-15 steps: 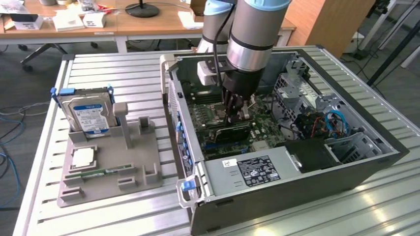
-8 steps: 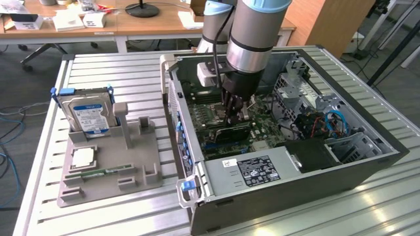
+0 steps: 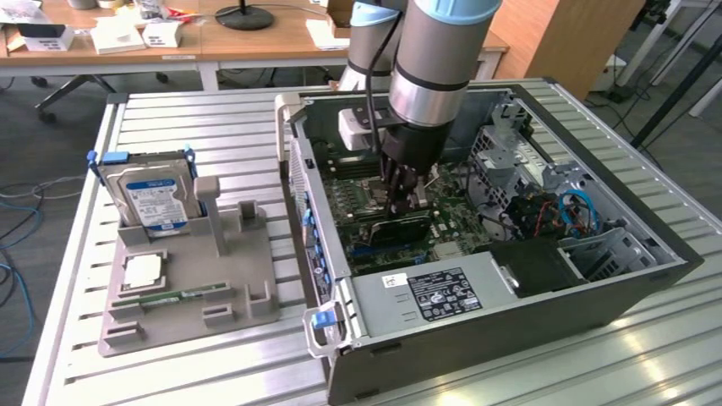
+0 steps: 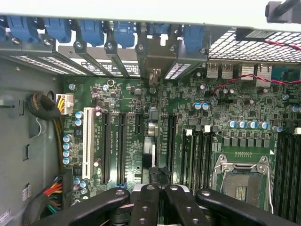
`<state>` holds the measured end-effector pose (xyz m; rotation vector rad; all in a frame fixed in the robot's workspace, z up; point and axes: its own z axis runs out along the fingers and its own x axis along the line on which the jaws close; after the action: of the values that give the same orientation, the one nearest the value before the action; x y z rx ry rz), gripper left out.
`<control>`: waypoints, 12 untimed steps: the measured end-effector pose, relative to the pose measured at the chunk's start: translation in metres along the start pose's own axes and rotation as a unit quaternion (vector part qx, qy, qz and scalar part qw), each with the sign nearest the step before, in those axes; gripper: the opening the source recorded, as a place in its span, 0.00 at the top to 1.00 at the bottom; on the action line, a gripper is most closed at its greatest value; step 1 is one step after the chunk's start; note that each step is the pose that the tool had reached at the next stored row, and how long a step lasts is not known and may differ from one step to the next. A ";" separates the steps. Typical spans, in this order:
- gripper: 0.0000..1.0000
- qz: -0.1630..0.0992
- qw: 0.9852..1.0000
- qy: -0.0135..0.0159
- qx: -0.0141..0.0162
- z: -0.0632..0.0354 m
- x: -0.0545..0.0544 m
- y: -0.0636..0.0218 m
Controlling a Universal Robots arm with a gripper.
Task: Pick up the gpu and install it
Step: 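Press down on the gpu until it lock into place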
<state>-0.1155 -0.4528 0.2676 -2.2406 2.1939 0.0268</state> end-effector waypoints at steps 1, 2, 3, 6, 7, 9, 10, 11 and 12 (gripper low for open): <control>0.90 0.000 1.000 0.000 0.000 0.0003 0.000 0.0001; 0.90 0.000 1.000 0.000 0.000 0.0006 0.000 0.0001; 0.90 0.000 1.000 0.000 0.000 0.0009 0.000 0.0001; 0.90 0.000 1.000 0.000 0.000 0.0009 0.000 0.0002; 0.90 0.000 1.000 0.000 0.000 0.0009 0.000 0.0002; 0.90 0.000 1.000 0.000 0.000 0.0020 0.000 0.0001; 0.90 0.000 1.000 0.000 0.000 0.0020 0.000 0.0002; 0.90 0.000 1.000 0.000 0.000 0.0020 0.000 0.0002; 0.90 0.000 1.000 0.000 0.000 0.0020 0.000 0.0002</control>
<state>-0.1157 -0.4528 0.2656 -2.2407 2.1938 0.0268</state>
